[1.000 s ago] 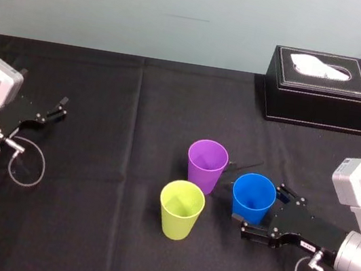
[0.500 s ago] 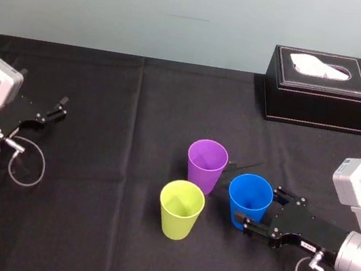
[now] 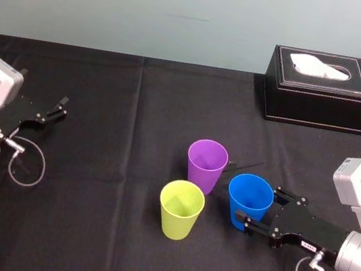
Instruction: Stack the three plastic cups sequentially using one hand.
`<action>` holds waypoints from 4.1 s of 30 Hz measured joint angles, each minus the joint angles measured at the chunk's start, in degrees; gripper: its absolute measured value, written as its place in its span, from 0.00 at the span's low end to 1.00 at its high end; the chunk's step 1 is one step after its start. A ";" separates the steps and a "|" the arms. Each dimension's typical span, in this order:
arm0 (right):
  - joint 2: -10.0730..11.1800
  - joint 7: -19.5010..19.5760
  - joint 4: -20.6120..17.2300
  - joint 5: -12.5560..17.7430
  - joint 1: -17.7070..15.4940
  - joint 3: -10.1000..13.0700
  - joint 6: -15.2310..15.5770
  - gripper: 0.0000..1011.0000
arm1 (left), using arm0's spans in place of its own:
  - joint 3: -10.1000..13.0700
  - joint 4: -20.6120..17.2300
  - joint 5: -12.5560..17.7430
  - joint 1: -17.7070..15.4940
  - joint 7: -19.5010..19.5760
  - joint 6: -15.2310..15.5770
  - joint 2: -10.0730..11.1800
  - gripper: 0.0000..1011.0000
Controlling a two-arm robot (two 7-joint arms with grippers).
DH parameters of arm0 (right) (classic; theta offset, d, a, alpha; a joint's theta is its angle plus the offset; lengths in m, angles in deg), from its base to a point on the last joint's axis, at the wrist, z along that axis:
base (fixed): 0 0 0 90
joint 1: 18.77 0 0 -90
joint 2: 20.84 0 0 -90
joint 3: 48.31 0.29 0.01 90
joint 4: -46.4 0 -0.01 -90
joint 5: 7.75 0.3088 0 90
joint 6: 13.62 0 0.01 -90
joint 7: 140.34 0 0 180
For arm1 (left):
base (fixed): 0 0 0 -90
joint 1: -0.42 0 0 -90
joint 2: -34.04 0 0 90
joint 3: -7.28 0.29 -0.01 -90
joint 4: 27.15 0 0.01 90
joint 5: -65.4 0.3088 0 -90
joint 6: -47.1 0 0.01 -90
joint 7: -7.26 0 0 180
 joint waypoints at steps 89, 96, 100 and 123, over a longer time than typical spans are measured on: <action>-5.99 2.05 0.46 3.08 15.38 -7.34 8.91 0.72 | 0.00 0.00 0.00 0.00 0.00 0.00 0.00 1.00; -6.70 1.89 2.12 2.06 16.00 -7.97 8.36 0.72 | 0.00 0.00 0.00 0.00 0.00 0.00 0.00 1.00; -7.20 1.58 3.20 1.76 16.24 -8.29 8.11 0.72 | 0.00 0.00 0.00 0.00 0.00 0.00 0.00 1.00; -7.16 1.56 3.13 1.77 16.23 -8.23 8.08 0.99 | 0.00 0.00 0.00 0.00 0.00 0.00 0.00 1.00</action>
